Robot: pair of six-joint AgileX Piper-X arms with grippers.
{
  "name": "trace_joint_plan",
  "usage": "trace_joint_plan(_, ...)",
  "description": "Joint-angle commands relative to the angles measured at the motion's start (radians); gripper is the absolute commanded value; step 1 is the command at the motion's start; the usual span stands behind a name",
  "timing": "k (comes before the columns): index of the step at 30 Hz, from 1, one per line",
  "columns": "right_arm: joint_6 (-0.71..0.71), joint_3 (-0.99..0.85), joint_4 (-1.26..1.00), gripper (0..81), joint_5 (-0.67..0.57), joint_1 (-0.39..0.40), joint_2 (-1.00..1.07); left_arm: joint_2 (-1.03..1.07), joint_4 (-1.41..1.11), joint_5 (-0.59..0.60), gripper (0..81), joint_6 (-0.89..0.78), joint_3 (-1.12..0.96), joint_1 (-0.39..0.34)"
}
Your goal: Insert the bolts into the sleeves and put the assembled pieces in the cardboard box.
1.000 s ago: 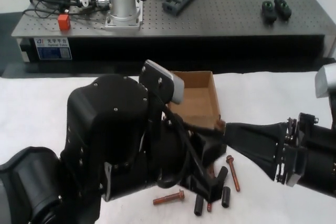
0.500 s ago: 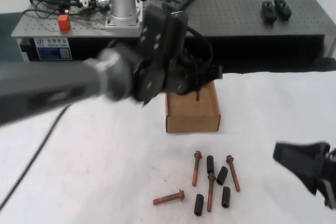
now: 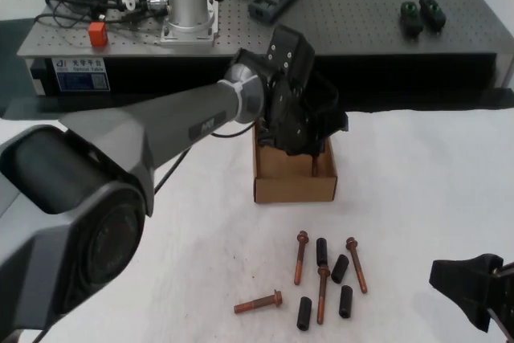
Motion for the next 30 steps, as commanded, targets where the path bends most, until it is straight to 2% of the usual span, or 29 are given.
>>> trace_joint_plan(1, -0.016, -0.001, 0.0, 42.9, 0.014, -0.005, 0.037, -0.008, -0.002, 0.002, 22.1, -0.029, -0.018, 0.0)
trace_joint_plan(3, -0.049, -0.001, -0.018, 42.9, 0.02, -0.005, 0.082, -0.008, -0.002, 0.002, 29.2, -0.029, -0.018, 0.0)
trace_joint_plan(6, -0.111, -0.009, -0.087, 42.9, 0.048, 0.004, 0.178, -0.015, -0.002, 0.012, 29.7, -0.032, -0.02, 0.0)
trace_joint_plan(10, -0.207, -0.095, -0.124, 42.9, 0.108, 0.048, 0.406, -0.063, 0.026, 0.028, 29.7, -0.021, -0.021, 0.005)
trace_joint_plan(13, -0.282, -0.211, -0.116, 42.5, 0.174, 0.092, 0.603, -0.146, 0.084, -0.045, 29.7, 0.048, -0.021, 0.013)
trace_joint_plan(16, -0.342, -0.359, -0.087, 38.3, 0.214, 0.127, 0.79, -0.256, 0.127, -0.172, 27.9, 0.134, 0.021, 0.016)
trace_joint_plan(20, -0.387, -0.533, -0.008, 37.2, 0.217, 0.164, 1.009, -0.401, 0.097, -0.245, 22.9, 0.216, 0.159, 0.02)
trace_joint_plan(23, -0.41, -0.624, 0.059, 37.1, 0.241, 0.19, 1.119, -0.521, 0.024, -0.246, 22.6, 0.217, 0.326, 0.029)
trace_joint_plan(25, -0.415, -0.658, 0.093, 36.0, 0.293, 0.203, 1.169, -0.595, -0.027, -0.246, 22.6, 0.215, 0.438, 0.035)
trace_joint_plan(30, -0.415, -0.665, 0.102, 32.9, 0.317, 0.212, 1.236, -0.734, -0.088, -0.246, 22.6, 0.217, 0.641, 0.056)
